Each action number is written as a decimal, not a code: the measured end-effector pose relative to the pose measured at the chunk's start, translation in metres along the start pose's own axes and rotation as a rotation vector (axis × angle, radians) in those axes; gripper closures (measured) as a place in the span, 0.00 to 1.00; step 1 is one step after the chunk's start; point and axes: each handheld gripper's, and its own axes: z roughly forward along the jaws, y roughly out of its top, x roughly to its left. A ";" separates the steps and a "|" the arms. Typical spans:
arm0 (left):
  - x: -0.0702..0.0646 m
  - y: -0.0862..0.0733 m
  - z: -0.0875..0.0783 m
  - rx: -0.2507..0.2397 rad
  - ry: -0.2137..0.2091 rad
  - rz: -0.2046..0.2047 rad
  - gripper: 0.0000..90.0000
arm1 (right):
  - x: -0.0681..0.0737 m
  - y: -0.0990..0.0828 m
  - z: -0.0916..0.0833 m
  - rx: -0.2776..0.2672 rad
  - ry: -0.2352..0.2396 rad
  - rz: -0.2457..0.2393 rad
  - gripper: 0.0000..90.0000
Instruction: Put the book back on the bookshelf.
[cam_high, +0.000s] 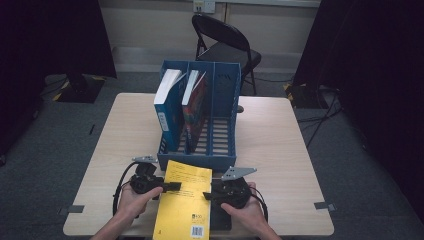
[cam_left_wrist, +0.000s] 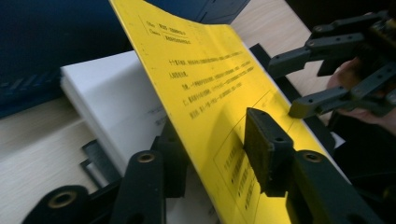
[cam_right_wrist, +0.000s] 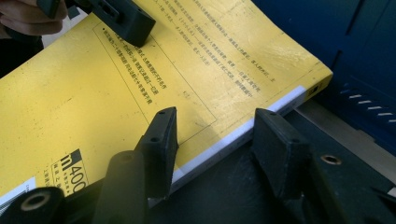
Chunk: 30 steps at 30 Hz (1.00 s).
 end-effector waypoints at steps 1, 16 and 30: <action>-0.001 0.000 0.002 -0.002 -0.004 0.003 0.71 | 0.000 0.000 0.000 0.000 0.000 0.000 0.56; -0.008 0.006 0.017 0.010 -0.078 0.028 0.87 | -0.003 0.000 0.001 -0.002 0.003 0.010 0.51; -0.016 0.001 0.012 -0.036 -0.094 0.071 0.91 | -0.004 -0.003 -0.001 0.001 0.029 0.020 0.39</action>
